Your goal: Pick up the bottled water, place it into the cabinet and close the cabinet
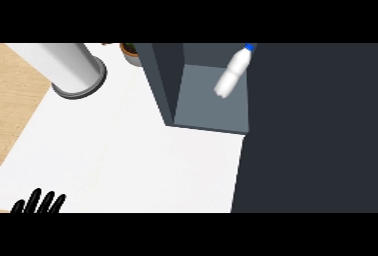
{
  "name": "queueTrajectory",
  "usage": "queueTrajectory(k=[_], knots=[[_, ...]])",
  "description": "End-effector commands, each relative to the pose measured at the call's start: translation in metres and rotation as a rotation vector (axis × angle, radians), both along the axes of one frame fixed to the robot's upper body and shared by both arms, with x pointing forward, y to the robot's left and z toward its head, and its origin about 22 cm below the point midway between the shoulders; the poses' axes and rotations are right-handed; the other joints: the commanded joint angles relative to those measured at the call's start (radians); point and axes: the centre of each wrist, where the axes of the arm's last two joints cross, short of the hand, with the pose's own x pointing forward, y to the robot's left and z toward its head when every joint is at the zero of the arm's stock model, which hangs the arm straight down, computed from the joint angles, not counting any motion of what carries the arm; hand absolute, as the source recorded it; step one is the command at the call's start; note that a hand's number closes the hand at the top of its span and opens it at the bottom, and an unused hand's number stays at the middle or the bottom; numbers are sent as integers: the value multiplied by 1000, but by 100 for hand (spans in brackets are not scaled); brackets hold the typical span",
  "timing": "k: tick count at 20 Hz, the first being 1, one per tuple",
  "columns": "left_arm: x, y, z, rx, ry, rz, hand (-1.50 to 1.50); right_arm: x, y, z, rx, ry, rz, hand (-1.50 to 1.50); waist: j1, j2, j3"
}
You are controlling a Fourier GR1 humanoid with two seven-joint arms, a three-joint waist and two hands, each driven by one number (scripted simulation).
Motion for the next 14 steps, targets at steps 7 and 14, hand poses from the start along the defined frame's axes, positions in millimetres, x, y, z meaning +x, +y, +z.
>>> queueTrajectory(k=[7, 14], knots=[[1, 29, 9, 13, -8, -26, -150, 19, 22, 13, -200, -74, 172, 150, 52, 10, -8], [12, 34, 18, 15, -47, -56, -150, 34, 34, 6, -135, -29, 127, 150, 60, 24, -9]])
